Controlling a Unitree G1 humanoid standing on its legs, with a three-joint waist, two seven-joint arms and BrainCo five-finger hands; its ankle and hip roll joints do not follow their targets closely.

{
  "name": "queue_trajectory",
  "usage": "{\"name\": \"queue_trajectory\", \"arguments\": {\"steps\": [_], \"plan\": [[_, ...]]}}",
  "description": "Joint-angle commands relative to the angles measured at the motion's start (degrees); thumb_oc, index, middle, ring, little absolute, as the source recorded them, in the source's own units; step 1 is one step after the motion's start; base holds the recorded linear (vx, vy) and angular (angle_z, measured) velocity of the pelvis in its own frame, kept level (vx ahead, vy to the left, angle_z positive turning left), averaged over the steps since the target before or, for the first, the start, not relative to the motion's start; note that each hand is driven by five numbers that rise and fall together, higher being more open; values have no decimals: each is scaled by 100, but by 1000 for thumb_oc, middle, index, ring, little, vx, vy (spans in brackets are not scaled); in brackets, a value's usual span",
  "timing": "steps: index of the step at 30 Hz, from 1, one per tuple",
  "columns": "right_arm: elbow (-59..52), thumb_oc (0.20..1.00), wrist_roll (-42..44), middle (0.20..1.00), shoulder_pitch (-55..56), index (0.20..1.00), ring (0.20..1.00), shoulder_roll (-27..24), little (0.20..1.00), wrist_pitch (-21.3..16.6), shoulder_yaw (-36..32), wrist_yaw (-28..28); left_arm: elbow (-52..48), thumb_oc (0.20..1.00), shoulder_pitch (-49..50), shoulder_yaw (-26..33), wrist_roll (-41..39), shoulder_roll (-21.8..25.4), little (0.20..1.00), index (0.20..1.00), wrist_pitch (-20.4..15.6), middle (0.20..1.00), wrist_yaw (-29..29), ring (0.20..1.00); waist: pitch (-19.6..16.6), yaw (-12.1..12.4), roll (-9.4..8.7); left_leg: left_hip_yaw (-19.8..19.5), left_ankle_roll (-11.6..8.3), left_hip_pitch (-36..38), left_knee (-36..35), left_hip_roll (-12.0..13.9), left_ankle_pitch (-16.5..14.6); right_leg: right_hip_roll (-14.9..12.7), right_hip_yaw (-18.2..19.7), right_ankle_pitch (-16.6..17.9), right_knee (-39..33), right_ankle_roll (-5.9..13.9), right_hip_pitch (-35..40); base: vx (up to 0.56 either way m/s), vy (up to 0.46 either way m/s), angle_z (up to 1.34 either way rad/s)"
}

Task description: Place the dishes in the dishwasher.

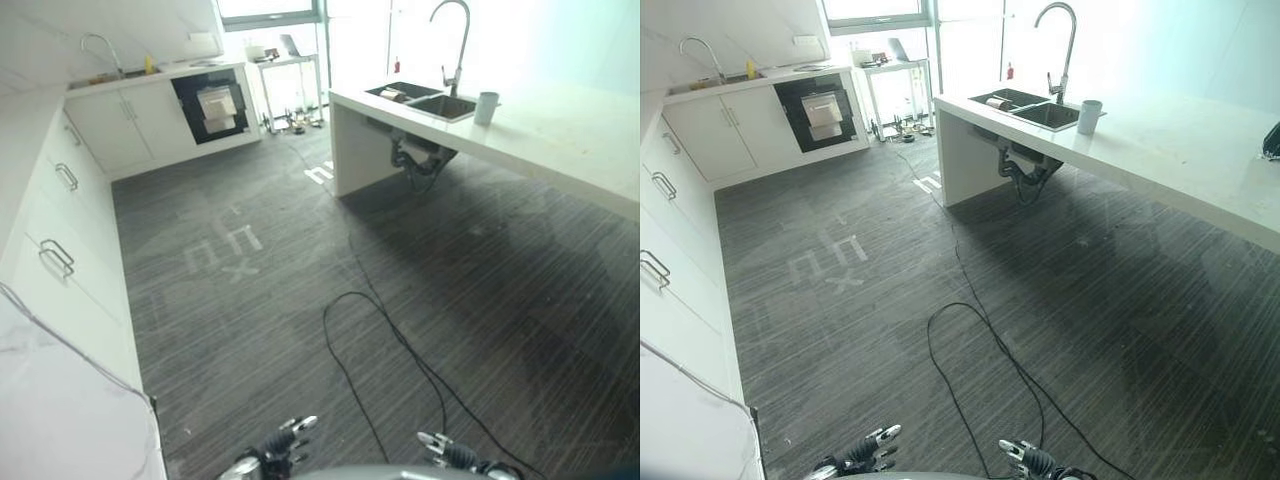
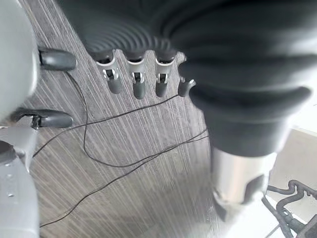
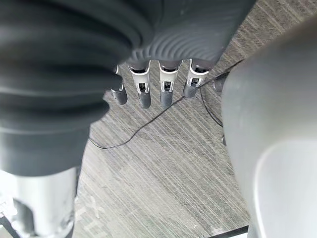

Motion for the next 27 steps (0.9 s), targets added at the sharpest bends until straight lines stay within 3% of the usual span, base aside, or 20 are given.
{"name": "queue_trajectory", "arguments": {"steps": [1, 7, 13, 16, 18, 20, 21, 22, 24, 27], "plan": [[91, 1000, -30, 1000, -322, 1000, 1000, 106, 1000, -276, -24, -17, 333, 1000, -407, -34, 136, -131, 1000, 1000, -175, 1000, 160, 1000, 150, -8, 5, 163, 215, 87, 34, -13, -49, -35, -156, 106, 124, 177, 12, 0, 0, 0], [22, 1000, 86, 1000, -340, 1000, 1000, 108, 1000, -369, -54, -144, 347, 1000, -347, 113, -74, -150, 1000, 1000, -419, 1000, 262, 1000, 177, -4, 24, 182, 195, 99, 34, 1, -49, -33, -196, 76, 146, 156, 24, -4, -13, 0], [-902, 1000, 418, 1000, -332, 1000, 1000, -51, 1000, -376, -7, -537, -694, 1000, -408, 287, -512, 30, 1000, 1000, -460, 1000, 416, 1000, 243, 8, 1, 107, 172, 106, 149, 55, -54, 62, -165, -37, 256, 49, 52, 3, -107, 0], [-1895, 1000, 378, 1000, -283, 1000, 1000, -243, 1000, -27, 65, -833, -1420, 1000, -397, 355, -551, 165, 1000, 1000, -273, 1000, 498, 1000, 383, -13, -128, 235, 96, -377, 1219, 161, -146, 14, -240, -80, 418, -83, -23, -5, -188, 1], [-2344, 1000, 342, 1000, -276, 1000, 1000, -395, 1000, 106, 128, -790, -1763, 1000, -389, 384, -604, 245, 1000, 1000, -223, 1000, 513, 1000, 592, -3, -223, 150, 15, -1051, 2636, 341, 211, 25, -231, -123, 549, -263, -78, -38, -195, 1], [-2539, 1000, 242, 1000, -269, 1000, 1000, -525, 1000, 179, 147, -694, -1976, 1000, -326, 496, -669, 323, 1000, 1000, -217, 1000, 417, 1000, 749, 19, -248, 13, 7, -1585, 3642, 468, 356, 68, -124, -175, 700, -388, -117, 45, -131, 11], [-2594, 1000, 198, 1000, -248, 1000, 1000, -571, 1000, 222, 115, -640, -2054, 1000, -300, 536, -711, 351, 1000, 1000, -178, 1000, 379, 1000, 775, 21, -245, -7, -20, -1750, 3797, 524, 506, 91, -100, -189, 724, -425, -105, 139, -85, -9], [-2652, 1000, 198, 1000, -224, 1000, 1000, -598, 1000, 270, 97, -637, -2113, 1000, -273, 563, -713, 366, 1000, 1000, -134, 1000, 318, 1000, 799, 28, -225, 16, -65, -1865, 3791, 586, 669, 124, -93, -202, 732, -439, -69, 217, 4, -20], [-2740, 1000, 241, 1000, -209, 1000, 1000, -607, 1000, 325, 59, -658, -2345, 1000, -179, 580, -599, 392, 1000, 1000, 14, 1000, 250, 1000, 812, 79, -122, 153, -201, -1924, 3025, 606, 1038, 231, -96, -276, 707, -421, 58, 269, 88, -5], [-3066, 1000, 281, 1000, -116, 1000, 1000, -629, 1000, 460, 73, -804, -2642, 1000, -67, 454, -637, 424, 1000, 1000, 103, 1000, 362, 1000, 844, 157, 24, 186, -360, -1997, 1327, 557, 1649, 313, -106, -313, 580, -346, 290, 313, 176, 11]]}}
